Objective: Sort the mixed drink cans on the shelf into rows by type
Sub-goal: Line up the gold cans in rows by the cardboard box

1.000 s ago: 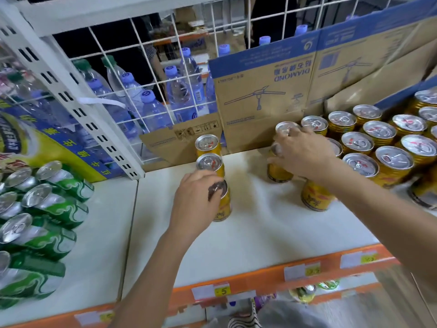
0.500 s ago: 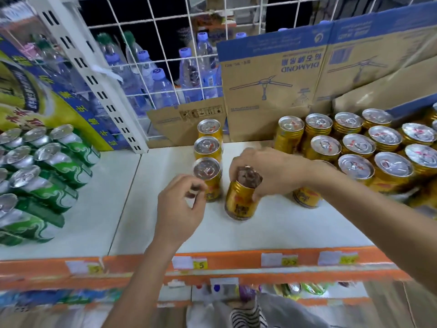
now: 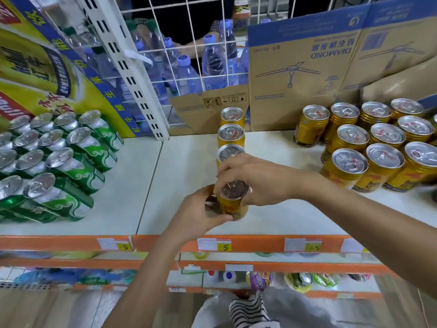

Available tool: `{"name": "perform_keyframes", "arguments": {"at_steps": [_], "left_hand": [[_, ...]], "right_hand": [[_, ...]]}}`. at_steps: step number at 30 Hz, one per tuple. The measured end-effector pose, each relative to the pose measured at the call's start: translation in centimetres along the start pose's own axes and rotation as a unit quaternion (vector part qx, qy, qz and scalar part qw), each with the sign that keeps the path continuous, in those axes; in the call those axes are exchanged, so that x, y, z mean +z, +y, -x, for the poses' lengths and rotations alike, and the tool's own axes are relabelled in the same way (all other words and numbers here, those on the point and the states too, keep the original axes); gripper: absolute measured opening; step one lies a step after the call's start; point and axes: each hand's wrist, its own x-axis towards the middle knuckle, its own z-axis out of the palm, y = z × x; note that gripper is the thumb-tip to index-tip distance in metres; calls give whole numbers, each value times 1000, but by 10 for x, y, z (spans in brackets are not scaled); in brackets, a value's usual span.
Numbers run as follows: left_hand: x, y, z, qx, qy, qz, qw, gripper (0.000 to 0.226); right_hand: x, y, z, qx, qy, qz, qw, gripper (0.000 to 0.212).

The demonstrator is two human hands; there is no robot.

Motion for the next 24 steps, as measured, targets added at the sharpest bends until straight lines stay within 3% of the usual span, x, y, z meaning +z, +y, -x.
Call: {"name": "perform_keyframes", "arguments": {"at_steps": [8, 13, 24], "left_hand": [[-5, -8, -8, 32, -12, -14, 999, 42], [-6, -10, -13, 41, -30, -3, 999, 56], [-9, -8, -13, 8, -45, 11, 999, 60]], "right_hand": [[1, -12, -5, 44, 4, 66, 997, 53], [3, -16, -2, 93, 33, 111, 989, 51], [-1, -17, 1, 148, -11, 87, 985, 59]]}}
